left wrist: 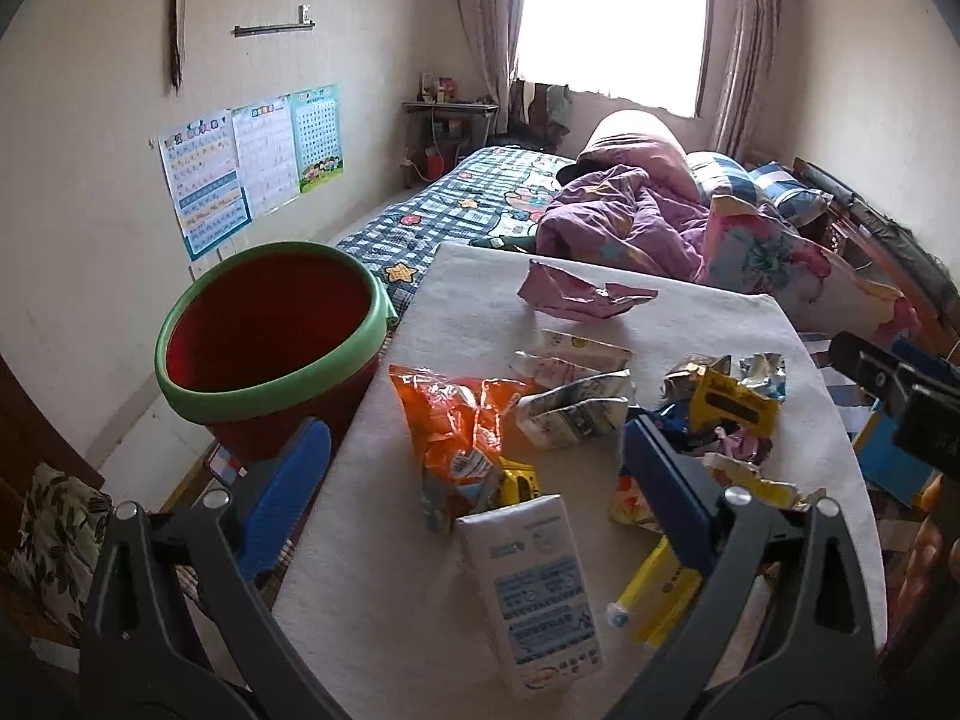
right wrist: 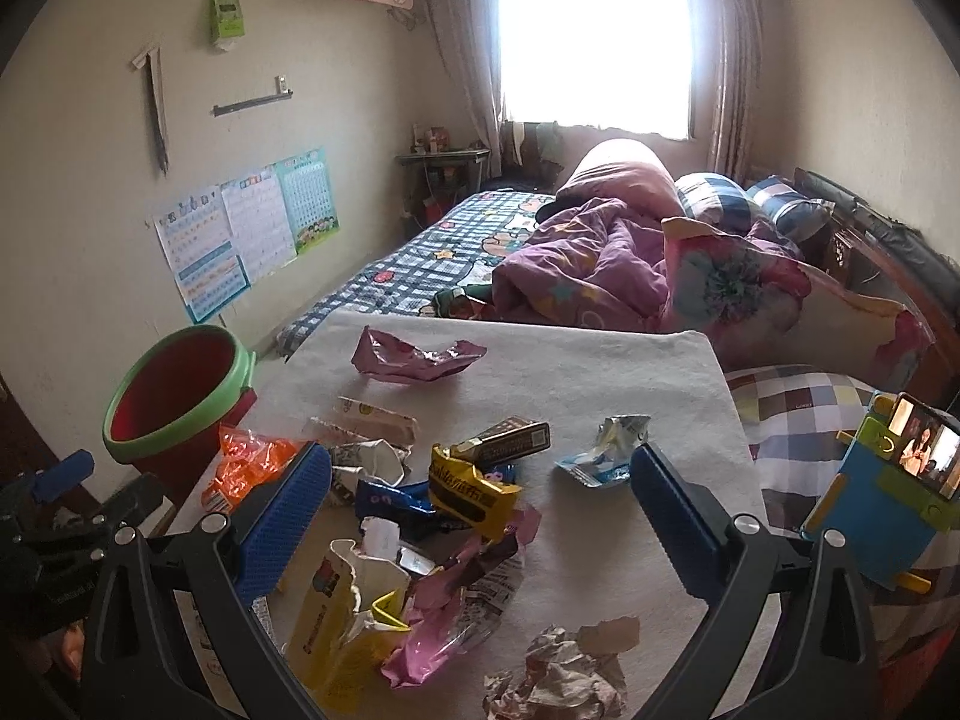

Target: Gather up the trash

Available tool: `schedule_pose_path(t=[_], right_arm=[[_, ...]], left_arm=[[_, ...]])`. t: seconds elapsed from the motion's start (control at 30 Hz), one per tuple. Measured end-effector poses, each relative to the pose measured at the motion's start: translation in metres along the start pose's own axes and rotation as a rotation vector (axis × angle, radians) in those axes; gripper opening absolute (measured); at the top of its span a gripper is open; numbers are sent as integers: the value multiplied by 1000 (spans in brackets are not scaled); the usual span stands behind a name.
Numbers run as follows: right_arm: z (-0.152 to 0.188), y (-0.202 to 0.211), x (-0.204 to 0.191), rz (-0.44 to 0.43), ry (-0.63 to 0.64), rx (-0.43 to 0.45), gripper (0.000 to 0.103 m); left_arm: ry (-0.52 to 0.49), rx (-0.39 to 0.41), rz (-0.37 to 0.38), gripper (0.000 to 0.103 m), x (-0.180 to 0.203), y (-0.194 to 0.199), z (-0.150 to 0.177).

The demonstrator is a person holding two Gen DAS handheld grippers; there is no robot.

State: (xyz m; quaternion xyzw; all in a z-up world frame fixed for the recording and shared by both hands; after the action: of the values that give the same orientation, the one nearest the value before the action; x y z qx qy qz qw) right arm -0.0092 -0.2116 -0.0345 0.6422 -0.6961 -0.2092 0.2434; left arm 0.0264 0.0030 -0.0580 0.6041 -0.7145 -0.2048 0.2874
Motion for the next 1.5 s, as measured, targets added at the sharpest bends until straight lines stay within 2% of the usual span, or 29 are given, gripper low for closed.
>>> schedule_pose_path(t=[0.33,0.5,0.63,0.7,0.97,1.03,1.13,1.3,1.4,1.5], right_arm=[[-5,-1,-3,-32,23,18,96],[-4,-5,-3,-41,31,10,96],[1,-8,2,-45,28,-6,96],[5,-10,5,-45,22,-17,96],[18,-20,24,-33,-23,-67,96],[19,-22,26,-40,-23,-76,96],[23,-27,29,-52,-24,-98,96],[26,-41,35,-115,-41,-139,92],[25,-55,33,-169,-20,-164,87],[25,-73,26,-219,20,-205,78]], left_arm=[[20,21,-31,96,1,7,-3],[23,7,-52,96,-8,-3,-4],[54,-56,-62,96,-26,-29,-2],[62,-90,-58,91,-32,-44,0],[-47,-256,-15,87,-22,-112,2],[-78,-316,-26,76,-19,-132,6],[-64,-380,-21,52,-22,-151,12],[-51,-361,1,45,-21,-149,6],[-19,-306,4,45,-21,-132,-4],[1,-243,10,45,-19,-107,-12]])
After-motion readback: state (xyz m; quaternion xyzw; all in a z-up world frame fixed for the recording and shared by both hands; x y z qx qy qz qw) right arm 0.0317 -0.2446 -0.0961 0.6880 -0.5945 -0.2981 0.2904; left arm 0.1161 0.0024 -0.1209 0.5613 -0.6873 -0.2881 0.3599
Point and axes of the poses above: each gripper's, at about its wrist camera, not at the fingertips, and y roughly against the way its jaws point, x to its right, z to its underside, the point moved 4 cm from there along -y, roughly the way its jaws point, and after that the axes turned 10 degrees about y, right-handed, at the moved point
